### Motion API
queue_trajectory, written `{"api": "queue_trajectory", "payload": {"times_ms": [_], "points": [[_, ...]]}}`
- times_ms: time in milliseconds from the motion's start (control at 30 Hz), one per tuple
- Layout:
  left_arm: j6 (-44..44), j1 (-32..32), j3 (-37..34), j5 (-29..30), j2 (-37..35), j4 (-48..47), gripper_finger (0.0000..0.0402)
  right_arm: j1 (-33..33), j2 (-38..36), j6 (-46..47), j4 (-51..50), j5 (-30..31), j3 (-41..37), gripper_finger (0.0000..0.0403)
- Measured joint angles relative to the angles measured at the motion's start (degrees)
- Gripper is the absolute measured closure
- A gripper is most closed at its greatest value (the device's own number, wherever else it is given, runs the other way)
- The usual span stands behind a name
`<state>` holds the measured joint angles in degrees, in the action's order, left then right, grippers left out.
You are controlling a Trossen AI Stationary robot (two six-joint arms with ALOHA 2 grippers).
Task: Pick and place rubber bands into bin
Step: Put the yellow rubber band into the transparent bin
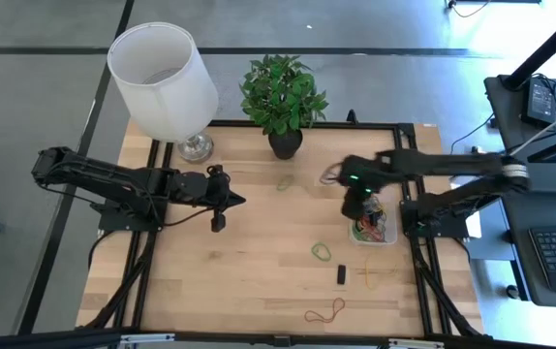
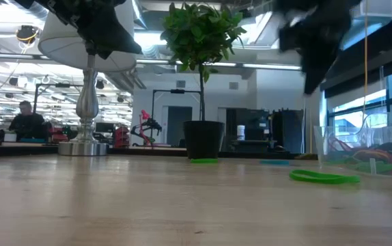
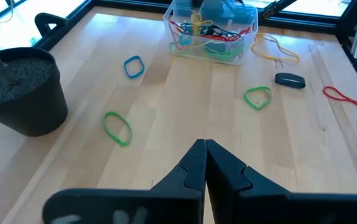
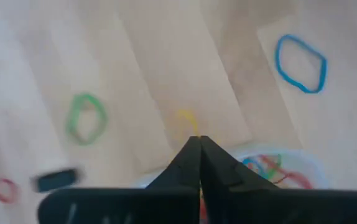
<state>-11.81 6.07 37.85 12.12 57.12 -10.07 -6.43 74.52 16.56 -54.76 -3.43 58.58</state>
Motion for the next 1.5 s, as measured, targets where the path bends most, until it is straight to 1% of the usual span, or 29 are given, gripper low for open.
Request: {"api": "queue_trajectory", "payload": {"times_ms": [100, 267, 367, 433, 533, 633, 767, 900, 1033, 1133, 1233, 1400, 1500], "points": [[0.00, -0.02, 0.01, 0.00, 0.00, 0.00, 0.0398, 3.59, -8.55, 7.19, -0.62, 3.76, -1.93, 0.0401], [0.00, -0.20, 0.00, 0.22, 0.00, 0.00, 0.0397, 9.27, -19.87, 15.44, -1.20, 12.53, -1.93, 0.0401], [-0.02, -0.18, 0.01, 0.22, 0.00, 0.02, 0.0400, 11.64, -24.37, 19.76, -3.55, 14.66, -1.93, 0.0402], [-0.80, -0.17, 0.00, 0.22, 0.00, 0.02, 0.0399, 12.95, -26.46, 23.51, -7.75, 15.83, -1.91, 0.0402], [-1.01, -0.17, 0.00, 0.22, 0.00, 0.02, 0.0397, 14.67, -27.61, 29.02, -16.01, 15.93, -1.91, 0.0402], [-1.09, -0.17, 0.00, 0.22, 0.00, 0.02, 0.0397, 15.75, -27.51, 33.03, -21.54, 15.88, -1.91, 0.0402], [-1.07, -0.17, 0.00, 0.22, 0.00, 0.02, 0.0400, 16.66, -25.55, 35.90, -22.12, 15.93, -1.89, 0.0402], [-1.05, -0.17, 0.00, 0.22, 0.00, 0.03, 0.0397, 17.54, -21.63, 37.42, -22.10, 15.66, -1.89, 0.0402], [-1.03, -0.17, 0.00, 0.22, -0.01, 0.03, 0.0398, 18.65, -16.32, 38.71, -22.09, 11.05, -1.85, 0.0403], [-1.03, -0.17, 0.00, 0.22, 0.00, 0.04, 0.0400, 19.97, -12.35, 38.80, -22.67, 7.04, -1.85, 0.0403], [-1.00, -0.17, 0.00, 0.22, 0.00, 0.02, 0.0398, 21.28, -8.78, 37.37, -22.75, 5.45, -1.85, 0.0403], [-0.96, -0.17, 0.00, 0.22, 0.00, 0.02, 0.0397, 22.02, -4.28, 35.39, -22.24, 5.27, -1.85, 0.0403], [-0.96, -0.17, 0.00, 0.22, 0.00, 0.02, 0.0399, 22.02, -2.98, 34.77, -17.96, 6.59, -3.97, 0.0403]]}}
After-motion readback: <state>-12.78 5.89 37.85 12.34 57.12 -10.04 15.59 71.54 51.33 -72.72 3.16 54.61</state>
